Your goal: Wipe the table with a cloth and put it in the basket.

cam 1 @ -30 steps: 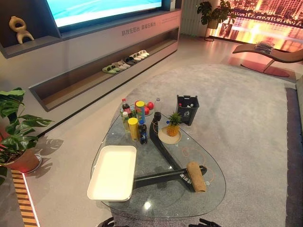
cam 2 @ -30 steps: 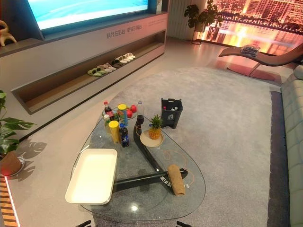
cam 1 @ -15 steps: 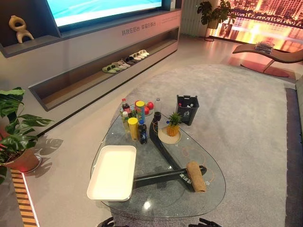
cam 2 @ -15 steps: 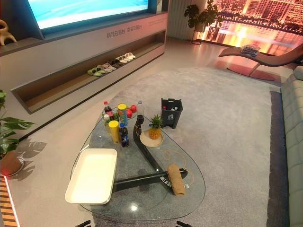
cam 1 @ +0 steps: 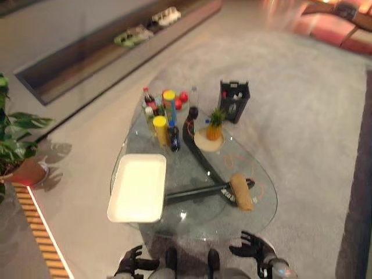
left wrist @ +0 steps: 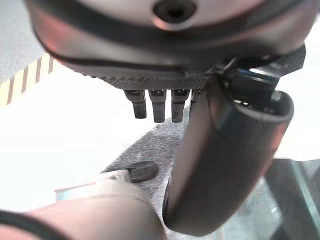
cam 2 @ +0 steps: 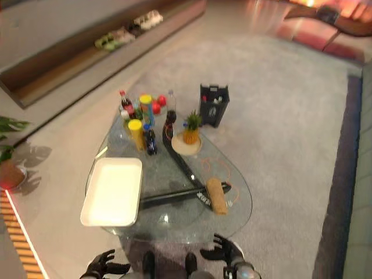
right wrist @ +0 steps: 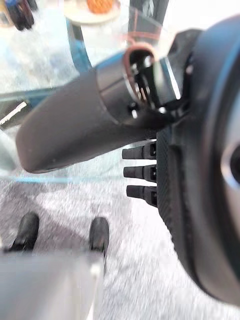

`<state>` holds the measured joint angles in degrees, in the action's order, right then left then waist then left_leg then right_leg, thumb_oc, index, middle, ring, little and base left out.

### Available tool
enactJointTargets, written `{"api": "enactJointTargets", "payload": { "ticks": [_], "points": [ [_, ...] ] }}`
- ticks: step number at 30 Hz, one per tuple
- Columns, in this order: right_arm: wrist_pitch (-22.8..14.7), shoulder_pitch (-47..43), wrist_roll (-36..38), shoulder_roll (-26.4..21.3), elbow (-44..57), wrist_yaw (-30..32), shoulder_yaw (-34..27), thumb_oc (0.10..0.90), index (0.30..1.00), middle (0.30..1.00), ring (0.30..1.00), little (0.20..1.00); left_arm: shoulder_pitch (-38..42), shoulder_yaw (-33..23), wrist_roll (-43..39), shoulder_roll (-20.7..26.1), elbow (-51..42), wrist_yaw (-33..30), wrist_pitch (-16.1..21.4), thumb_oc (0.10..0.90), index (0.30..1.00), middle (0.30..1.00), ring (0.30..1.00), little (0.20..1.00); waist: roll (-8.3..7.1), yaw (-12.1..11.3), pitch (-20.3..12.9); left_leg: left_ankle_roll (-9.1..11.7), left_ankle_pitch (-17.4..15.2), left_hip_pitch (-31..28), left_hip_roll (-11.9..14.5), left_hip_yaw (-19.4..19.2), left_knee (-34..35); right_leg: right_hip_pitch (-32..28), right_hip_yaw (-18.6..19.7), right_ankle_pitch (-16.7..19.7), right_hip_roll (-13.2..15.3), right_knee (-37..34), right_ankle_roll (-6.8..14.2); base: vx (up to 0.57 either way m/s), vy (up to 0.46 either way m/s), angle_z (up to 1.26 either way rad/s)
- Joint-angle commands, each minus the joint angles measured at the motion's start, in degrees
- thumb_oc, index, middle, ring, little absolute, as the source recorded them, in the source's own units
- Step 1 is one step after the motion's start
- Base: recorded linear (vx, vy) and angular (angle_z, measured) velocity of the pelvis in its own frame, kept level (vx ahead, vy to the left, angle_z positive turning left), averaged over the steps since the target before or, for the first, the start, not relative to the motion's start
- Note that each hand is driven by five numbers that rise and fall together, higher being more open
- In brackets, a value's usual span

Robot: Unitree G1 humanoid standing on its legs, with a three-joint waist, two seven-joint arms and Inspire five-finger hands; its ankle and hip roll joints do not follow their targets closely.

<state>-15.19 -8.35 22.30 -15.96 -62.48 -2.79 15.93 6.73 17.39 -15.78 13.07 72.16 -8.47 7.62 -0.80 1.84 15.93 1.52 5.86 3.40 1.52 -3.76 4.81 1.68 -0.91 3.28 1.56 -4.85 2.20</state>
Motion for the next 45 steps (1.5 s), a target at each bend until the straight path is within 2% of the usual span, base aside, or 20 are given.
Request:
{"api": "enactJointTargets", "payload": {
  "ticks": [1,6,8,9,13,15,16,21,27,33,36,45],
  "points": [
    [-6.37,-5.65,1.71,-2.52,8.15,3.77,0.47,0.8,0.9,0.9,0.9,0.9,1.63,1.68,0.14,1.1,-0.41,-2.07,0.15,0.8,0.9,0.9,0.9,0.9,-1.12,-0.42,3.2,-2.46,-6.96,1.79,-3.75,2.01,-6.74,4.59,-2.63,-2.82,0.86,8.38,0.76,-0.08,0.014,0.01],
    [-6.28,-8.68,1.71,-4.62,16.01,8.83,-0.61,0.8,0.9,0.9,0.9,0.9,2.11,2.46,0.13,1.56,-1.88,-2.98,-0.29,0.8,0.9,0.9,0.9,0.9,-0.53,-0.06,5.48,-2.3,-6.98,4.91,-4.52,2.31,-8.72,7.37,-2.92,-3.0,1.15,9.9,0.53,-0.04,0.021,0.01],
    [-8.92,-8.08,0.36,-6.24,18.8,10.9,-1.69,0.8,0.9,0.9,0.9,0.9,1.85,2.17,0.05,1.92,-2.11,-2.38,0.54,0.8,0.9,0.9,0.9,0.9,-0.21,0.11,6.11,-2.13,-7.09,6.54,-4.68,1.95,-9.73,8.67,-2.81,-2.86,1.17,10.36,0.44,-0.05,0.03,0.04],
    [-9.58,-6.93,-1.25,-6.41,21.95,14.85,-2.01,0.8,0.9,0.9,0.9,0.9,1.51,2.06,-0.43,2.06,-2.49,-2.38,1.18,0.8,0.9,0.9,0.9,0.9,-0.04,0.51,6.63,-2.19,-7.1,7.75,-4.86,1.74,-10.57,9.84,-2.54,-2.75,1.24,10.84,0.51,-0.05,0.043,0.03],
    [-5.12,-4.82,-8.88,-6.95,36.34,28.7,-2.4,0.8,0.9,0.9,0.9,0.9,0.87,2.61,-2.46,1.91,-5.11,-3.54,1.61,0.8,0.9,0.9,0.9,0.9,0.26,1.81,8.86,-2.68,-7.39,9.67,-5.14,0.99,-12.01,11.9,-1.91,-2.66,1.33,11.82,0.45,-0.04,0.045,0.0],
    [-0.49,-4.16,-12.4,-6.98,44.47,35.19,-3.57,0.8,0.9,0.9,0.9,0.9,0.52,2.76,-3.11,1.47,-6.31,-4.54,2.19,0.8,0.9,0.9,0.9,0.9,0.32,2.42,10.32,-2.83,-7.56,11.26,-5.22,0.42,-13.24,13.41,-1.32,-2.59,1.18,12.56,0.32,-0.05,0.041,-0.07],
    [0.53,-4.02,-13.58,-6.88,46.62,37.82,-3.77,0.8,0.9,0.9,0.9,0.9,0.5,2.75,-3.4,1.25,-6.67,-4.89,2.18,0.8,0.9,0.9,0.9,0.9,0.31,2.62,10.82,-2.85,-7.63,11.84,-5.21,0.21,-13.69,14.0,-1.12,-2.56,1.13,12.88,0.26,-0.04,0.038,-0.09],
    [3.79,-4.28,-16.69,-7.37,53.53,44.54,-4.2,0.8,0.9,0.9,0.9,0.9,0.9,2.88,-4.22,0.4,-7.79,-5.81,2.96,0.8,0.9,0.9,0.9,0.9,0.56,3.26,13.59,-2.94,-7.88,15.01,-5.55,-0.14,-16.52,17.1,-0.26,-2.39,0.86,14.89,-0.04,-0.02,0.039,-0.09],
    [6.07,-7.52,-18.98,-8.29,56.07,54.24,-3.92,0.8,0.9,0.9,0.9,0.9,1.81,3.47,-4.86,0.01,-7.66,-6.62,3.48,0.8,0.9,0.9,0.9,0.9,1.21,3.37,13.87,-2.89,-8.0,20.66,-5.87,-0.6,-19.08,22.91,0.37,-2.27,0.73,17.04,-0.29,0.01,0.038,-0.01],
    [10.0,-9.29,-18.86,-8.12,56.45,56.5,-2.41,0.8,0.9,0.9,0.9,0.9,2.77,3.76,-6.17,-0.25,-7.7,-6.61,3.27,0.8,0.9,0.9,0.9,0.9,1.65,3.43,13.87,-2.92,-7.65,24.04,-6.17,-0.94,-19.86,26.58,0.84,-2.02,0.62,18.1,-0.4,0.01,0.041,-0.06],
    [10.7,-10.21,-17.92,-8.39,55.88,57.07,-1.54,0.8,0.9,0.9,0.9,0.9,3.17,4.09,-6.57,-0.38,-8.27,-6.59,3.28,0.8,0.9,0.9,0.9,0.9,1.87,3.38,13.87,-2.87,-7.48,25.93,-6.13,-1.15,-20.6,28.44,0.71,-1.89,0.61,18.7,-0.52,0.01,0.022,0.02],
    [9.76,-15.11,-15.24,-8.46,54.55,58.28,-0.11,0.8,0.9,0.9,0.9,0.9,4.47,5.88,-7.92,-0.89,-9.89,-7.61,2.85,0.8,0.9,0.9,0.9,0.9,2.53,2.73,13.87,-2.66,-7.13,31.29,-6.31,-0.99,-22.61,33.65,0.39,-1.49,0.64,20.41,-0.64,0.0,0.0,0.0]
  ]
}}
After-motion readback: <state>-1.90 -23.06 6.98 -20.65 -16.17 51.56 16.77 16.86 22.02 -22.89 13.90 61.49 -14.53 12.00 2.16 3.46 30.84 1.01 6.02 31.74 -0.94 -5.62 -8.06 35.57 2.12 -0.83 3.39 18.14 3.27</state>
